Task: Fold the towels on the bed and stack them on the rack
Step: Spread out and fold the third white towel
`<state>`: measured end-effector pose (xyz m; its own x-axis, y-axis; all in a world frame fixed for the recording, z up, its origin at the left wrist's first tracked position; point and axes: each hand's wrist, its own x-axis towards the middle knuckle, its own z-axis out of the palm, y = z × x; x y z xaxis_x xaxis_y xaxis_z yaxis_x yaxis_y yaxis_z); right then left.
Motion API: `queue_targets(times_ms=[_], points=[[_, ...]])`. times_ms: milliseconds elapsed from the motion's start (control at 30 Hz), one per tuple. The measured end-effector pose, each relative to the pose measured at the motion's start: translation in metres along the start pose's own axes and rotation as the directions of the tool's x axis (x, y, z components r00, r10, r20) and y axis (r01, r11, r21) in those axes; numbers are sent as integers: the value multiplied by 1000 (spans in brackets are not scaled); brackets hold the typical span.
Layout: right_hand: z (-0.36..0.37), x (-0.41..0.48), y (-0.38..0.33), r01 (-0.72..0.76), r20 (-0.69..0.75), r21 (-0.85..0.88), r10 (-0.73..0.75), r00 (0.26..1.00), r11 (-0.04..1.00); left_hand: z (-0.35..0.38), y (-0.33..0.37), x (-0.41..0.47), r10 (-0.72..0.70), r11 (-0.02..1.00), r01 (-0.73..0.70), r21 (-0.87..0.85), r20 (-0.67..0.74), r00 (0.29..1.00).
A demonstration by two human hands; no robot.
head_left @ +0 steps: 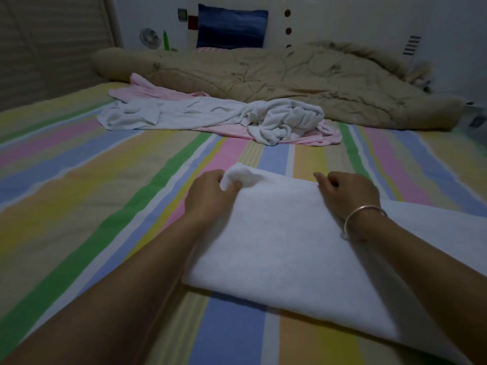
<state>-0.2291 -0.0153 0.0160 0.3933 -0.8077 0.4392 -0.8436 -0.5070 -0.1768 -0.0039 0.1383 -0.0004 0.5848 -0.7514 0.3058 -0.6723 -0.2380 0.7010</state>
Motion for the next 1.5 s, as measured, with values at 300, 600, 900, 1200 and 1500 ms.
queue_targets(times_ms=[300, 600, 900, 1200, 1500], points=[[48, -10, 4, -16, 260, -93, 39, 965, 996, 35, -20, 1, -77, 816, 59, 576, 8, 997], [1, -92, 75, 122, 215, 19, -124, 969, 992, 130, 113, -73, 274, 871, -331, 364, 200, 941], [-85, -166, 278, -72, 506, -174, 152, 849, 982, 259, 270, -180, 264, 841, -478, 252, 580, 771], [-129, -165, 403, -91, 176, -247, 137, 975, 965, 309, 319, -168, 311, 772, -532, 347, 525, 793], [-146, -110, 439, -15, 529, -194, 117, 840, 981, 293, 349, -104, 52, 674, -550, 494, 710, 702]])
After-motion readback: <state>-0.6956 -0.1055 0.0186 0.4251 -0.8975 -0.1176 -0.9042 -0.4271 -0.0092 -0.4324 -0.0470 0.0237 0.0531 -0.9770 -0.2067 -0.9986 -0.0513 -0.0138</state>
